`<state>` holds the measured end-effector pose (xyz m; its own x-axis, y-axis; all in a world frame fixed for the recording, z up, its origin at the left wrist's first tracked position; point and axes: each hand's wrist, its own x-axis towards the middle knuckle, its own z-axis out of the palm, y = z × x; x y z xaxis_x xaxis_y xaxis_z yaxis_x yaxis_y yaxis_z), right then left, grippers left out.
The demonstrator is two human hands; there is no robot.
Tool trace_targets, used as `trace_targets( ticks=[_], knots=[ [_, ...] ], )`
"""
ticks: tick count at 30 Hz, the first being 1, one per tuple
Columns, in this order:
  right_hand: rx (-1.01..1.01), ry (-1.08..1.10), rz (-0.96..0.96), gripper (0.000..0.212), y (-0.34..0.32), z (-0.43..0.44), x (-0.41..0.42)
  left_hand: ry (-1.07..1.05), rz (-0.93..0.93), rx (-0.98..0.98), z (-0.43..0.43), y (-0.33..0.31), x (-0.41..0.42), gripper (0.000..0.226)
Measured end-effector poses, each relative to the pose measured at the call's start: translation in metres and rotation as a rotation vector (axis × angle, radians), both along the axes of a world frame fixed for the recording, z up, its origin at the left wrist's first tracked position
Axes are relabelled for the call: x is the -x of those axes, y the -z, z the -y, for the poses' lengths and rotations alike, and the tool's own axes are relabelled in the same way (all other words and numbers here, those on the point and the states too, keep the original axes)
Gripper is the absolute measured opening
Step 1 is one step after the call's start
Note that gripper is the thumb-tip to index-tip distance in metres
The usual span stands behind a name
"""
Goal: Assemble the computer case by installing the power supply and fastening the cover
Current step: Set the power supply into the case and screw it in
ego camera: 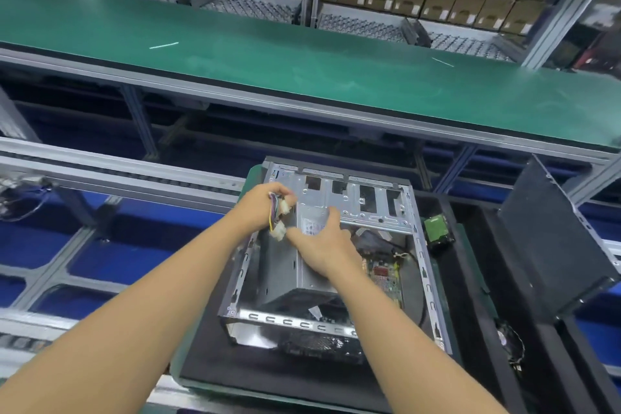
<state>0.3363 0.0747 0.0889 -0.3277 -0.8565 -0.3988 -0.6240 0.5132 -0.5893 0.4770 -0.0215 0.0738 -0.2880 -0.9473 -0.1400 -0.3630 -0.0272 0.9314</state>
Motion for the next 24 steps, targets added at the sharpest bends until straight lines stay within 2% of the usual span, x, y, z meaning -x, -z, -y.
trace_targets(
  ticks=[3, 8, 10, 14, 17, 20, 24],
  knots=[
    [-0.04, 0.009, -0.005, 0.107, 0.012, 0.004, -0.009, -0.005, -0.024, -0.029, -0.005, 0.007, -0.014, 0.011],
    [-0.097, -0.004, -0.011, 0.109, 0.027, 0.008, -0.023, 0.032, 0.24, 0.129, -0.01, 0.012, -0.031, 0.046],
    [-0.103, -0.007, -0.021, 0.108, 0.03, 0.01, -0.027, 0.04, 0.378, 0.244, -0.011, 0.01, -0.034, 0.048],
    [-0.126, 0.015, -0.013, 0.103, 0.034, 0.012, -0.026, 0.157, 0.388, 0.295, -0.01, 0.015, -0.041, 0.054],
    [-0.134, 0.022, 0.0, 0.101, 0.036, 0.014, -0.025, 0.224, 0.473, 0.39, -0.011, 0.021, -0.047, 0.062],
    [-0.144, 0.013, -0.003, 0.103, 0.036, 0.016, -0.022, 0.219, 0.553, 0.499, -0.012, 0.03, -0.049, 0.055],
    [-0.12, -0.01, -0.055, 0.104, 0.035, 0.016, -0.023, 0.202, 0.444, 0.469, -0.012, 0.038, -0.051, 0.036]
  ],
)
